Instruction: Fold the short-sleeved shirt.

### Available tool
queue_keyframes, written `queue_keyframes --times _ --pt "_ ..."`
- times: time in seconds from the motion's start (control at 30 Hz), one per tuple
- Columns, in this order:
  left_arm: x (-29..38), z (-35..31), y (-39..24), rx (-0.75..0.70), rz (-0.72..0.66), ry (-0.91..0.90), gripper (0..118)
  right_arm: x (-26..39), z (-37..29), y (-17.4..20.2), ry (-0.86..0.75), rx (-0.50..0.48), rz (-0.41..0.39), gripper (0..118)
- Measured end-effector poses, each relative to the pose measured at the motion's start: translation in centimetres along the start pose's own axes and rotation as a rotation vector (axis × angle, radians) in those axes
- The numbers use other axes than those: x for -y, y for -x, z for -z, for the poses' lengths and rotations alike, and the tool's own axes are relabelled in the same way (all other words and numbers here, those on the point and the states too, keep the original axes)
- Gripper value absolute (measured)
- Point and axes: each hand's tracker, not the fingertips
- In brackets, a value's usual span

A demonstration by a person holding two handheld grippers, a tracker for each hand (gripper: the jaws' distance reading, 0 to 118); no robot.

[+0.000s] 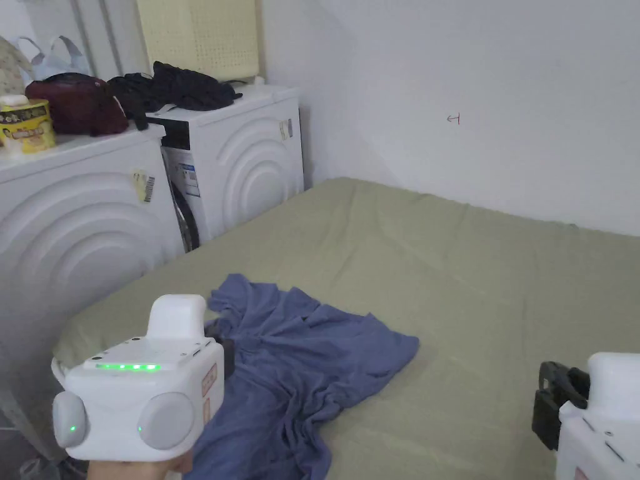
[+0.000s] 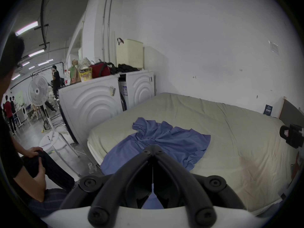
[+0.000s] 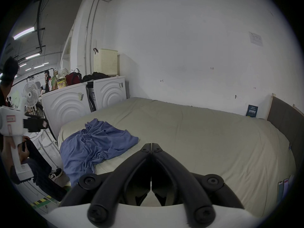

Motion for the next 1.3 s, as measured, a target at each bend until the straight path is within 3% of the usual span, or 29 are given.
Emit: queue_keyframes --times 0.2,0.27,0.37,0.4,0.43,0.47,0.5,0.8,0.83,0.87,0.9,0.93,1.03,1.07,1.3 --pt "0.7 10.4 -2.6 0.109 0.015 0.204 0 2.4 2.1 -0.5 0.087 -0.012 0.039 0" --pt "1.0 13.6 -2.9 0.083 0.028 0.263 0 3.2 3.2 -0.8 0.134 -0.040 0.066 0" --pt "2.0 17.5 -2.6 0.113 -0.029 0.363 0 4.1 4.6 -1.1 0.166 -0.037 0.060 0" --pt "2.2 18.3 -2.5 0.159 -0.048 0.384 13 4.4 5.1 -1.1 0.178 -0.036 0.045 0" --pt "2.5 18.9 -2.6 0.188 -0.054 0.439 70 4.6 5.5 -1.1 0.188 -0.034 0.032 0" --pt "2.8 19.7 -2.6 0.207 -0.035 0.465 115 4.9 5.9 -1.1 0.193 -0.036 0.024 0" --pt "3.4 20.7 -2.7 0.236 -0.023 0.535 117 5.1 6.4 -1.1 0.204 -0.039 0.020 0" --pt "6.7 26.5 -4.3 0.148 0.063 0.666 110 7.6 7.9 -0.5 0.287 -0.072 0.038 0" --pt "6.6 26.4 -4.8 0.151 0.080 0.652 99 7.7 7.9 -0.5 0.297 -0.073 0.041 0" --pt "7.0 25.8 -5.0 0.149 0.082 0.641 79 7.8 7.8 -0.6 0.302 -0.075 0.043 0" --pt "6.5 25.1 -5.2 0.145 0.078 0.628 49 7.8 7.5 -0.7 0.305 -0.075 0.042 0" --pt "5.9 24.7 -5.2 0.155 0.070 0.597 0 7.8 7.2 -0.8 0.306 -0.072 0.042 0" --pt "5.1 23.5 -4.2 0.084 0.083 0.499 0 7.5 5.9 -1.4 0.296 -0.067 0.046 0" --pt "5.1 23.6 -4.2 0.145 0.048 0.592 0 7.4 5.2 -1.6 0.289 -0.056 0.046 0" --pt "3.4 18.3 -6.5 0.143 0.062 0.497 0 6.6 0.3 -5.6 0.248 0.049 0.073 0"
